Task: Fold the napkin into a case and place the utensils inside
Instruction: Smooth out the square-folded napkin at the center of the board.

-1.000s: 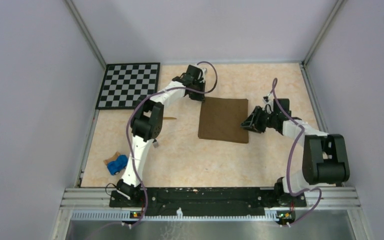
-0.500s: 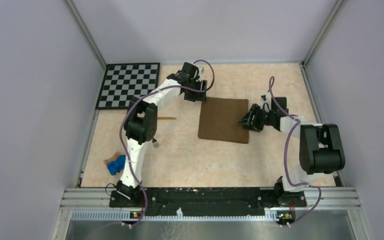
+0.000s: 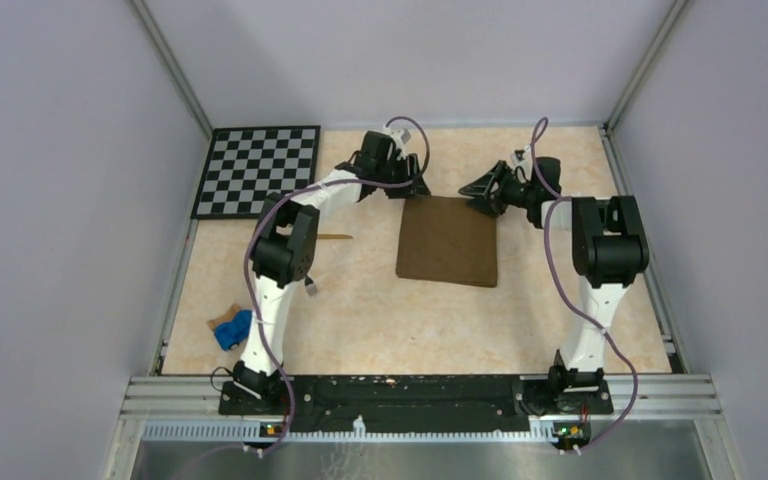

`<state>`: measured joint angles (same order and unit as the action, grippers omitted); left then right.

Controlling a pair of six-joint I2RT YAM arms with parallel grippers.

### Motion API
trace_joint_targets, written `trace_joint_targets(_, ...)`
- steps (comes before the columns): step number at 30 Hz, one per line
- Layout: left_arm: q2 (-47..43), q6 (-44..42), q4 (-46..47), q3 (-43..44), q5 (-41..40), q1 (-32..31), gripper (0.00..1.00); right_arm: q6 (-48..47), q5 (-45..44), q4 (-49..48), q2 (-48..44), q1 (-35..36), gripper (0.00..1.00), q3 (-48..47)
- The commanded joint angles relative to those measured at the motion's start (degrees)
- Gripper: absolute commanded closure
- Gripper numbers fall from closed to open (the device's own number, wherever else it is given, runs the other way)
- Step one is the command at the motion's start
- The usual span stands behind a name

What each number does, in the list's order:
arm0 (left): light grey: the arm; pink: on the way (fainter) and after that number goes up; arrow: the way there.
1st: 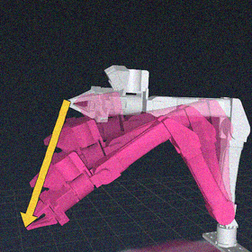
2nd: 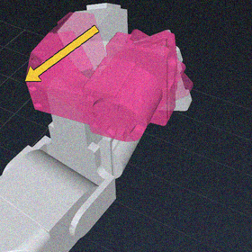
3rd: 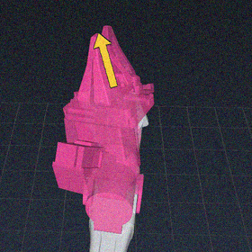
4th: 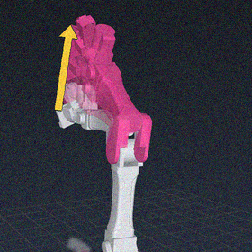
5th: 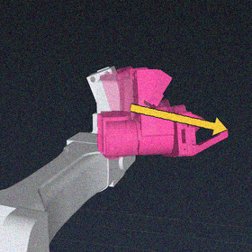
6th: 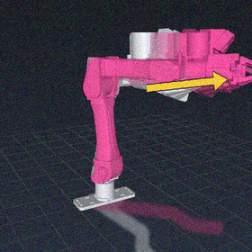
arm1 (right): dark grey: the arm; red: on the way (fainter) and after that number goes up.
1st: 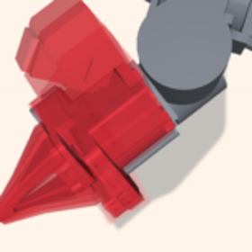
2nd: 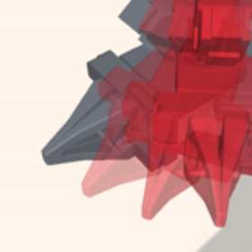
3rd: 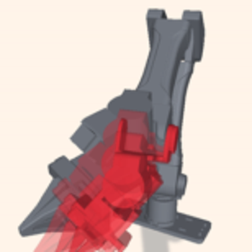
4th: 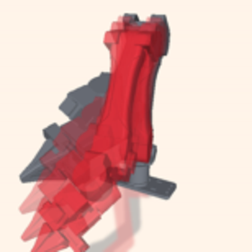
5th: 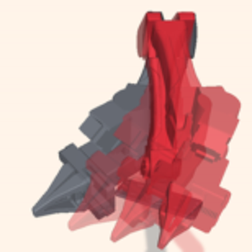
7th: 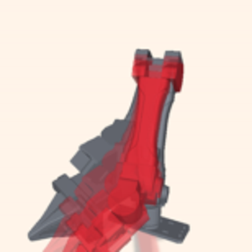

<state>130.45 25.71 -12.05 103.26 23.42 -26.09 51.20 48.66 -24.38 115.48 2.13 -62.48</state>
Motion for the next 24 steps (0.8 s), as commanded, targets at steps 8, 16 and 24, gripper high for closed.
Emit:
trace_joint_targets(8, 7.96, 13.81, 24.58, -3.29, 8.43, 4.02, 0.23, 5.64, 3.18, -13.51, 11.43, -1.91, 0.32, -6.26)
trace_joint_targets(16, 6.87, 10.1, 21.43, -7.78, 6.18, 5.99, 0.2, -0.63, 4.03, -9.08, 11.27, -8.63, 0.24, -3.63)
trace_joint_targets(24, -5.57, 4.43, 14.58, -2.84, 2.41, 2.64, 0.03, -2.39, 5.08, 0.83, -1.68, -7.95, 0.22, -6.9)
